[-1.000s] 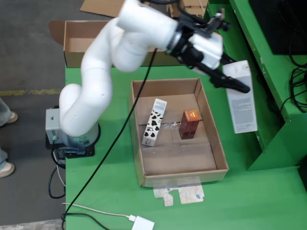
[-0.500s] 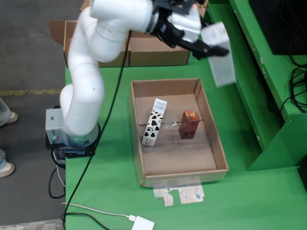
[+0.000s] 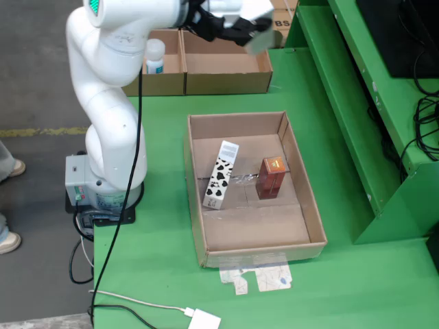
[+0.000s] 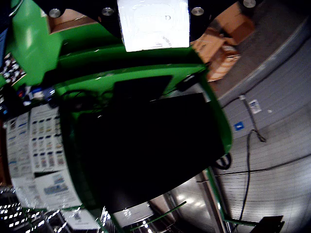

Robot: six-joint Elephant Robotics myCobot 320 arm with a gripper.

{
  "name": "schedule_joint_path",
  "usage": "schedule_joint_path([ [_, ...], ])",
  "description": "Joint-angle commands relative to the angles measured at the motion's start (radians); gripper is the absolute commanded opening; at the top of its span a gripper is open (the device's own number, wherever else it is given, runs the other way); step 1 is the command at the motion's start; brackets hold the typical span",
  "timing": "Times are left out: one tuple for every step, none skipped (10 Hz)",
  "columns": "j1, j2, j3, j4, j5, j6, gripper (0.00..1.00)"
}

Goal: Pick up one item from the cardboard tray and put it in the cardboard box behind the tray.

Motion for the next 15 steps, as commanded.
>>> schedule_joint_path([
  [0.751, 0.176, 0.02, -0.5, 0.25, 0.216, 0.0],
  [0.85, 0.194, 0.02, -0.545, 0.315, 0.282, 0.0],
  [0.941, 0.208, 0.02, -0.587, 0.357, 0.348, 0.0],
  [0.941, 0.208, 0.02, -0.587, 0.357, 0.348, 0.0],
  [1.008, 0.208, 0.02, -0.592, 0.339, 0.383, 0.0],
  [1.038, 0.2, 0.02, -0.574, 0.3, 0.372, 0.0],
  [1.075, 0.177, 0.02, -0.521, 0.201, 0.35, 0.0],
  [1.121, 0.152, 0.02, -0.464, 0.073, 0.315, 0.0],
  [1.209, 0.123, 0.02, -0.404, -0.113, 0.286, 0.0],
  [1.308, 0.093, 0.02, -0.368, -0.35, 0.245, 0.0],
  [1.308, 0.093, 0.02, -0.368, -0.35, 0.245, 0.0],
  [1.365, 0.039, 0.02, -0.335, -0.623, 0.171, 0.0],
  [1.342, -0.028, 0.02, -0.274, -0.747, 0.1, 0.0],
  [1.294, -0.116, 0.02, -0.161, -0.825, 0.01, 0.0],
  [1.272, -0.209, 0.02, -0.014, -0.912, -0.089, 0.0],
])
